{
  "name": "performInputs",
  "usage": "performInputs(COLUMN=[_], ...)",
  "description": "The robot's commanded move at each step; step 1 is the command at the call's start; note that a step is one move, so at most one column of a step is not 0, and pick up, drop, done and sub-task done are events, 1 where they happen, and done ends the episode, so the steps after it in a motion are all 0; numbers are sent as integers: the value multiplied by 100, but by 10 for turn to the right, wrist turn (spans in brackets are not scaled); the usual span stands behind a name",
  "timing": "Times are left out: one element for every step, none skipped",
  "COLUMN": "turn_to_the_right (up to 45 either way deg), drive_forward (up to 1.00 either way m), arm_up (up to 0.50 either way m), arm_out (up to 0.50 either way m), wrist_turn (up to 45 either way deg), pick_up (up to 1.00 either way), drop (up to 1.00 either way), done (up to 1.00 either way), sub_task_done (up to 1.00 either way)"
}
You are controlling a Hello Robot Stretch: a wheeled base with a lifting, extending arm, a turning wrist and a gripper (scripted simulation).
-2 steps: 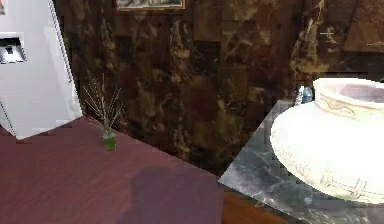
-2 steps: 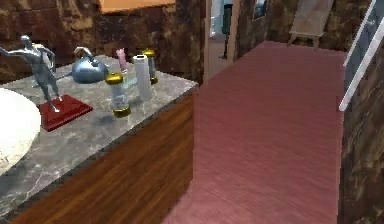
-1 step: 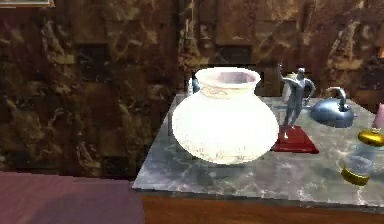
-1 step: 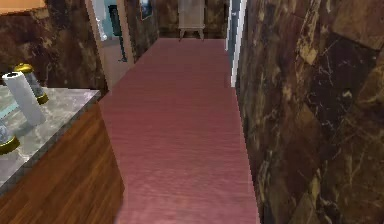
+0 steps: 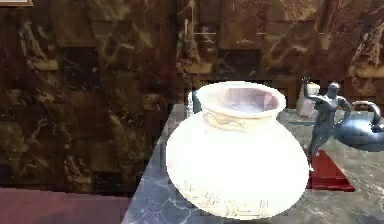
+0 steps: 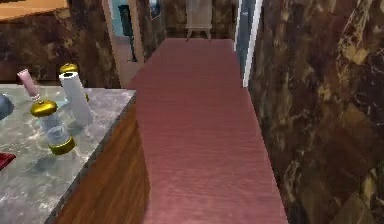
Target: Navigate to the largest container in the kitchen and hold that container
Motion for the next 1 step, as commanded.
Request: performInputs(turn_to_the_right=[-450], drive_forward=[0], arm_up=[0], arm_out=[0], wrist_turn=[0], pick_up=[0], drop=[0], done=[0], sub_task_done=[0])
